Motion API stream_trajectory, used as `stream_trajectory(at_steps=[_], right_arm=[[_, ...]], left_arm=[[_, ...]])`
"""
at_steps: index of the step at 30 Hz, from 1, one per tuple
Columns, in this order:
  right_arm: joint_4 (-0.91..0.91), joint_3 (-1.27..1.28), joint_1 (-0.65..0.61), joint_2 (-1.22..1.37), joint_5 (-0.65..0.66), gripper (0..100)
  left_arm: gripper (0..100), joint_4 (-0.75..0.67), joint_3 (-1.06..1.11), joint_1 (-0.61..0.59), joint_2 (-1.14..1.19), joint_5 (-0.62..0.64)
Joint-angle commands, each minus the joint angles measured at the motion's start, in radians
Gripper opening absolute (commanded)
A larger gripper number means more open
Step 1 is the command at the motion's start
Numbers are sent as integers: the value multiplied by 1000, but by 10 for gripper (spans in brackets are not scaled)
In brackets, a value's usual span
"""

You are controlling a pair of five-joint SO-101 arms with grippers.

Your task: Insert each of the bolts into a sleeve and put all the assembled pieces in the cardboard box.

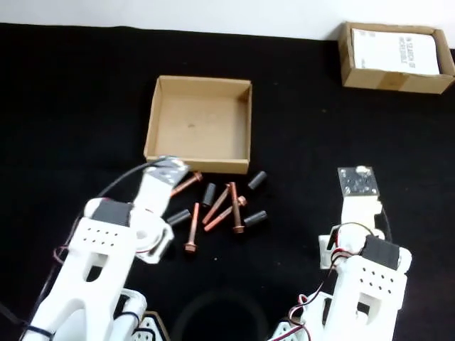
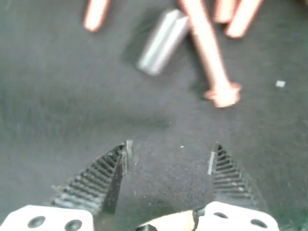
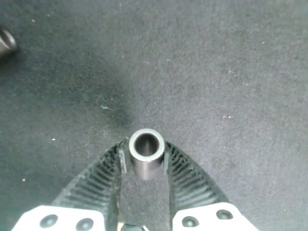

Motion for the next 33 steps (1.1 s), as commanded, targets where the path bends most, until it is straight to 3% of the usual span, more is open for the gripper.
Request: stream_trajectory(at_steps=[1,5,12,19,33], right_arm=[[-24,4,13,-19,8,6],[-27,1,15,-19,8,6],[-45,-2,15,-19,6,6],[-45,5,10,-19,6,6],[-47,-2,7,-19,8,6]], left_arm=[[263,15,-85,93,8,-38],[264,15,-142,96,120,-167],[263,8,-410,-45,501,-437],[263,28,-769,-39,852,-439],[262,-28,-989,30,1121,-413]])
